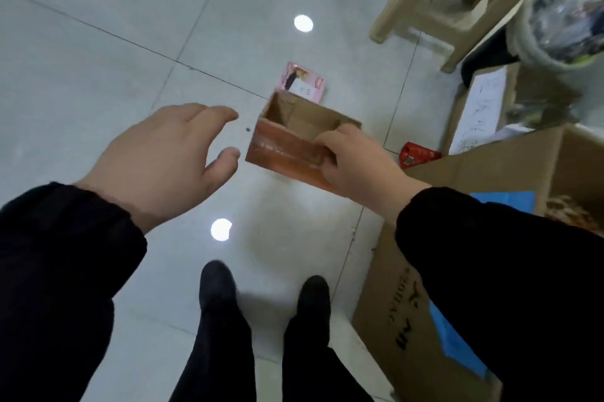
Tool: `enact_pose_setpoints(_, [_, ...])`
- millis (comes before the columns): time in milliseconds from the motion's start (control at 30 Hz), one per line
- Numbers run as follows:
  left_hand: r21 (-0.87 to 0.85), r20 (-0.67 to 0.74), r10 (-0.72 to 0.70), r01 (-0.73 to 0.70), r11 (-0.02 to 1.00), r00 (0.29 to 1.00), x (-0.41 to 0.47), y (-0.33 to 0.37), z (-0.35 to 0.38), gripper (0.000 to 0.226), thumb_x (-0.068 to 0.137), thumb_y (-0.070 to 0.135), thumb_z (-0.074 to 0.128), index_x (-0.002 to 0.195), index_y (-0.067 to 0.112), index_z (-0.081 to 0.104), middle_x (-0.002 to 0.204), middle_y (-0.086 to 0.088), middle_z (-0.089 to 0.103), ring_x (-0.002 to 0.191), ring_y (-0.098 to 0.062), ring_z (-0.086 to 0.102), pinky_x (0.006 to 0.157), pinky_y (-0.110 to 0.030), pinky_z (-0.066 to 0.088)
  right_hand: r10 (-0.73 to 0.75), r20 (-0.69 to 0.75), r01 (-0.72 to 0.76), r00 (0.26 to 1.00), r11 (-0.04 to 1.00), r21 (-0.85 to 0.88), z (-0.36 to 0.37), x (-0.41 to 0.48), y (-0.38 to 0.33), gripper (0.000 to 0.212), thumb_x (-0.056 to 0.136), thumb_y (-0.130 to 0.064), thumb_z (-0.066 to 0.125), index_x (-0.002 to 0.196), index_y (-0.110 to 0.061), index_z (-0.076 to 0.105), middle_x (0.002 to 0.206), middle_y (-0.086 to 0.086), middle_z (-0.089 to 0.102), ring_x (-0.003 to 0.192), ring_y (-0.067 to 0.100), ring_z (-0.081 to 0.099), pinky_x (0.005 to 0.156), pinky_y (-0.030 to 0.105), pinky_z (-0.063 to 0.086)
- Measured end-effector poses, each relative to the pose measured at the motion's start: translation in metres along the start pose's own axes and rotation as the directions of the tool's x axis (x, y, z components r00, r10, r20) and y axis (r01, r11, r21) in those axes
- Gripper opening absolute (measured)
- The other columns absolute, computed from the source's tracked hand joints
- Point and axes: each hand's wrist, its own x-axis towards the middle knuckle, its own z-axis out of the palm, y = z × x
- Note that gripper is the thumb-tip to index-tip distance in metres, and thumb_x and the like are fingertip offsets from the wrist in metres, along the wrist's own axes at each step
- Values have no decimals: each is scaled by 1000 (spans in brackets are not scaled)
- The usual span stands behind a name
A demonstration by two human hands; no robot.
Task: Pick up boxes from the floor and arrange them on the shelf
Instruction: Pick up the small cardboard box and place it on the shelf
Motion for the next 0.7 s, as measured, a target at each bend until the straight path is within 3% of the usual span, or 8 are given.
enact_pose_setpoints(100, [41, -157, -65, 72, 997, 985, -48, 5, -121, 47, 98, 41, 55, 140, 21, 54, 131, -6, 65, 122, -36, 57, 88, -49, 50, -279, -42, 275, 959, 957, -92, -103, -40, -90, 26, 96, -16, 54, 116, -17, 69, 109, 9, 59, 94, 32, 61, 81, 42, 53])
enact_pose_setpoints(167, [55, -272, -146, 167, 984, 951, -93, 5, -202, 49, 97, 46, 50, 141, 23, 53, 133, -6, 63, 124, -35, 55, 94, -50, 48, -431, -68, 416, 900, 894, -164, -166, -69, -152, 21, 94, -13, 52, 108, -15, 67, 99, 6, 61, 89, 32, 60, 75, 46, 53])
enact_pose_setpoints(267, [60, -425, -289, 345, 937, 858, -193, 5, -309, 58, 92, 55, 38, 141, 24, 52, 135, -5, 62, 125, -34, 55, 96, -50, 48, -624, -93, 598, 776, 775, -204, -248, -113, -261, 23, 89, -18, 46, 103, -15, 65, 85, 6, 64, 81, 33, 58, 64, 42, 49])
enact_pose_setpoints(367, [71, -534, -408, 520, 851, 741, -319, 13, -386, 55, 97, 51, 41, 142, 21, 53, 134, -8, 62, 125, -33, 54, 96, -47, 46, -775, -68, 744, 628, 624, -238, -304, -169, -379, 32, 89, -28, 42, 110, -20, 65, 92, 4, 67, 88, 33, 59, 64, 40, 46])
enact_pose_setpoints(533, [17, -649, -591, 785, 619, 480, -547, 55, -450, 57, 92, 53, 40, 131, 17, 63, 122, -10, 67, 114, -36, 59, 86, -46, 50, -975, -92, 927, 203, 222, -303, -325, -295, -558, 17, 91, -24, 51, 100, -19, 65, 80, 0, 63, 78, 29, 58, 55, 39, 47])
enact_pose_setpoints(700, [-92, -689, -708, 951, 297, 155, -772, 129, -452, 51, 92, 52, 44, 121, 17, 68, 107, -7, 70, 101, -34, 64, 79, -44, 53, -960, -78, 932, -269, -240, -270, -275, -465, -703, 20, 86, -21, 53, 95, -13, 69, 74, 4, 64, 71, 33, 60, 52, 33, 43])
